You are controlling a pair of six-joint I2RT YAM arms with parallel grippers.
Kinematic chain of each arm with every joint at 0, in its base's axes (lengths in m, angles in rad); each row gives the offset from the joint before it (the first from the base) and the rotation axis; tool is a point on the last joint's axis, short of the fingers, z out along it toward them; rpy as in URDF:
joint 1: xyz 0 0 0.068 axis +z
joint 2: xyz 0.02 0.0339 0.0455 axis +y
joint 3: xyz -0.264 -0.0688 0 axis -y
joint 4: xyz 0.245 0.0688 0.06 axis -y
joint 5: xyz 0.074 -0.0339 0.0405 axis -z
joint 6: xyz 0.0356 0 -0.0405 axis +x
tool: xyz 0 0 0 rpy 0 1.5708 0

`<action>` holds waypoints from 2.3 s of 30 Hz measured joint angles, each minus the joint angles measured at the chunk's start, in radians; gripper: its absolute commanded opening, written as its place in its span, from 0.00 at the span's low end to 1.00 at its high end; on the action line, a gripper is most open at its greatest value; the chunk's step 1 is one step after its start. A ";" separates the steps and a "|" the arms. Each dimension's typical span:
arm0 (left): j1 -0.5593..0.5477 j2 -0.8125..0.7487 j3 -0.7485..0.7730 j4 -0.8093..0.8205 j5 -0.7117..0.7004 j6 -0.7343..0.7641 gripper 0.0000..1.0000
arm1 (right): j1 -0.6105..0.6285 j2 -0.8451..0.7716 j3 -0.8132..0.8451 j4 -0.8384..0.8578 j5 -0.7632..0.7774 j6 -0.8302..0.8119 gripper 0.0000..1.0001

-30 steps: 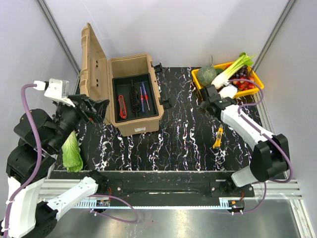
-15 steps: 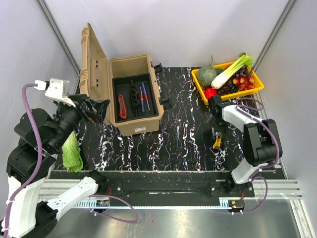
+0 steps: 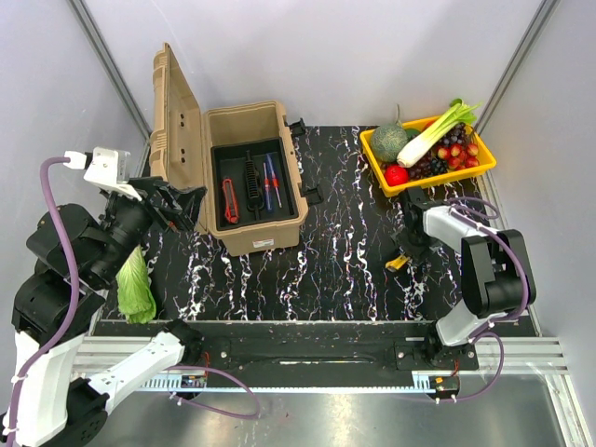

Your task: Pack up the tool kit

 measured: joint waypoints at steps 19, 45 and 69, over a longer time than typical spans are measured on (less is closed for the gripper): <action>0.000 -0.013 0.000 0.016 0.005 0.000 0.99 | 0.222 0.058 0.063 -0.041 -0.016 0.102 0.68; 0.000 -0.018 0.007 0.013 0.000 0.003 0.99 | 0.038 0.044 0.058 -0.090 -0.094 0.355 0.83; 0.000 -0.018 0.009 0.013 -0.008 0.014 0.99 | 0.037 -0.005 0.030 -0.152 -0.034 0.395 0.00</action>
